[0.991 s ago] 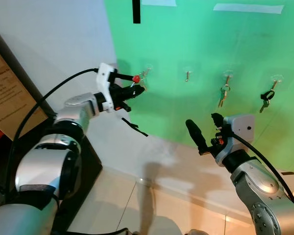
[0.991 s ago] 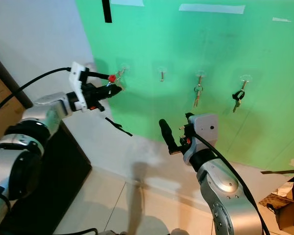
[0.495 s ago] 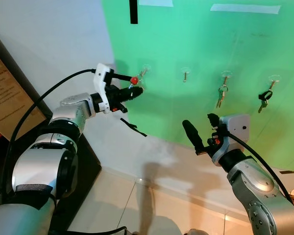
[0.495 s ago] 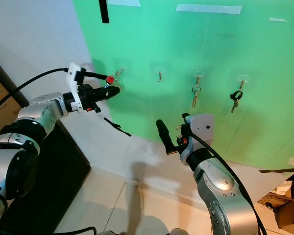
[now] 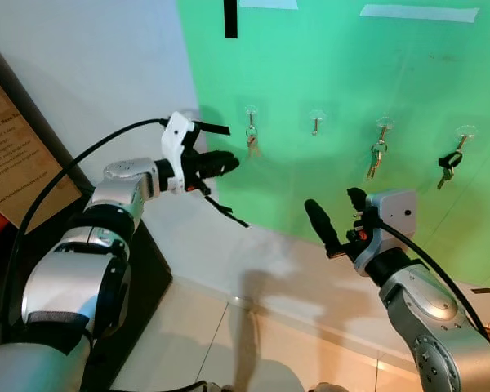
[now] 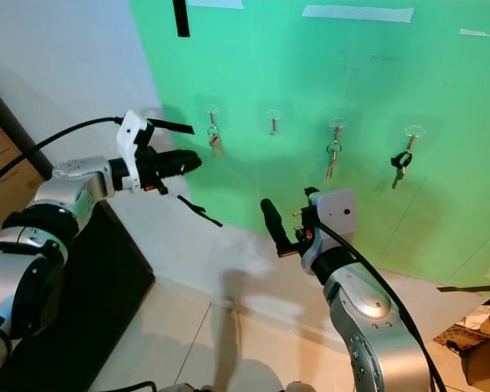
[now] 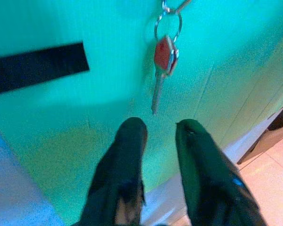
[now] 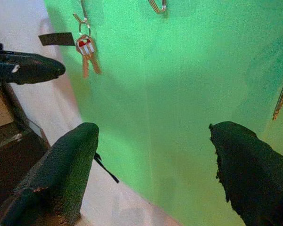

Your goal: Hang keys on a hook

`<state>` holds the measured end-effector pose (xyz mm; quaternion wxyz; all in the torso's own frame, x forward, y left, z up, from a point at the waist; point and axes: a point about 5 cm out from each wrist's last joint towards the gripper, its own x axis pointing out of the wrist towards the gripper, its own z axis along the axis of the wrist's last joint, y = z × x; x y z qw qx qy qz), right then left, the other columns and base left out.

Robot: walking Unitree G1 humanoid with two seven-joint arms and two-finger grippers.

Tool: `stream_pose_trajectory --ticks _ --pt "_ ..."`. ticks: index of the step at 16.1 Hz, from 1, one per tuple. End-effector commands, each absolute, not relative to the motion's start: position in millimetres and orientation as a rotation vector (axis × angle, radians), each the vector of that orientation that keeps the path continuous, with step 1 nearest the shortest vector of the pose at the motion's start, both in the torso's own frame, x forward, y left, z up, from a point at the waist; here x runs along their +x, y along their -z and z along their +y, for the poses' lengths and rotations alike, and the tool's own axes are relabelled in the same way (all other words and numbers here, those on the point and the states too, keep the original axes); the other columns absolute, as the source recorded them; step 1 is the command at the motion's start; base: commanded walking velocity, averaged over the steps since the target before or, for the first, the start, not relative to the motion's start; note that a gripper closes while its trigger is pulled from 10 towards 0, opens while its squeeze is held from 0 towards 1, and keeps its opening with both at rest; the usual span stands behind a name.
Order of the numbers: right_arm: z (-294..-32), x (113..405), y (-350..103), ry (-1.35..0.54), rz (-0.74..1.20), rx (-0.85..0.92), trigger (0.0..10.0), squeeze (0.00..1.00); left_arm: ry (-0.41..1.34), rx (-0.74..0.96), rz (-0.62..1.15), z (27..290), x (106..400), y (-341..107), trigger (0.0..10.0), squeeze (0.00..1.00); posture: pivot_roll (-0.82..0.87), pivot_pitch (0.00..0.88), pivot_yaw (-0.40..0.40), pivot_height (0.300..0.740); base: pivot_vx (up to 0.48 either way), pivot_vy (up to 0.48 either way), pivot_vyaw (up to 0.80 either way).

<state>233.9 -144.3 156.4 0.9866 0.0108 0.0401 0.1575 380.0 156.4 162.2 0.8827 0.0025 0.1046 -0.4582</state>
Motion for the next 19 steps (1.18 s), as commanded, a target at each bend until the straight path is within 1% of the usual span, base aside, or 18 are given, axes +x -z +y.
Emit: stream_pose_trajectory --ticks 1,5,7,8,9,10,11,12,13,14,15,17,19 --pt "-145.1 235.5 -155.1 -0.305 0.09 0.009 10.0 0.0 0.938 0.046 0.208 162.5 380.4 -165.2 10.0 1.0 -0.16 0.0 0.152 0.74 0.0 0.0 0.0" --pt "-155.8 233.4 -145.5 -0.24 0.137 -0.007 10.0 0.0 0.888 0.028 0.16 172.8 374.6 -157.6 10.0 1.0 -0.17 0.0 0.171 0.74 0.0 0.0 0.0" --pt "-166.0 225.6 -126.2 -0.183 0.205 -0.046 10.0 0.0 0.912 0.072 0.121 159.3 347.9 -131.8 10.0 1.0 -0.13 0.0 0.132 0.74 0.0 0.0 0.0" --pt "-168.5 224.0 -120.6 -0.172 0.228 -0.048 10.0 0.0 0.914 0.085 0.114 153.9 340.1 -126.4 10.0 1.0 -0.13 0.0 0.132 0.74 0.0 0.0 0.0" --pt "-172.0 222.4 -112.5 -0.147 0.255 -0.05 10.0 0.0 0.863 0.101 0.11 144.5 326.5 -115.4 10.0 0.55 -0.14 0.0 0.123 0.74 0.0 0.0 0.0" --pt "-174.2 222.3 -110.3 -0.122 0.259 -0.057 10.0 0.0 0.835 0.104 0.103 142.4 321.7 -112.4 10.0 0.27 -0.14 0.0 0.123 0.74 0.0 0.0 0.0" --pt "-188.8 219.8 -106.1 0.024 0.27 -0.087 10.0 0.0 0.717 0.066 0.095 142.2 312.4 -105.2 10.0 0.0 -0.16 0.0 0.125 0.74 0.0 0.0 -0.8" --pt "-195.2 217.2 -105.4 0.076 0.272 -0.101 10.0 0.0 0.665 0.063 0.092 143.5 309.2 -101.9 10.0 0.0 -0.16 0.0 0.125 0.74 0.0 0.0 -0.8" --pt "-204.9 208.5 -103.4 0.147 0.282 -0.128 10.0 0.0 0.611 0.094 0.117 145.1 298.4 -92.8 10.0 0.0 -0.17 0.0 0.119 0.74 0.0 0.0 -0.8" --pt "-210.8 202.2 -100.6 0.191 0.294 -0.156 10.0 0.0 0.61 0.146 0.147 142.6 285.7 -86.2 10.0 0.0 -0.17 0.0 0.119 0.74 0.0 0.0 -0.8" --pt "-214.6 198.4 -97.9 0.236 0.302 -0.137 10.0 0.0 0.612 0.161 0.169 137.7 276.1 -81.2 10.0 0.0 -0.16 0.0 0.093 0.74 0.0 0.0 -0.8" --pt "-215.3 199.9 -97.2 0.314 0.285 -0.031 10.0 0.0 0.552 0.105 0.186 135.0 272.4 -80.6 10.0 0.0 -0.15 0.0 0.083 0.74 0.0 0.0 -0.8" --pt "-214.2 206.2 -96.1 0.317 0.29 -0.061 10.0 0.0 0.516 0.087 0.198 136.8 268.4 -77.3 10.0 0.0 -0.13 0.0 0.062 0.74 0.0 0.0 -0.8"
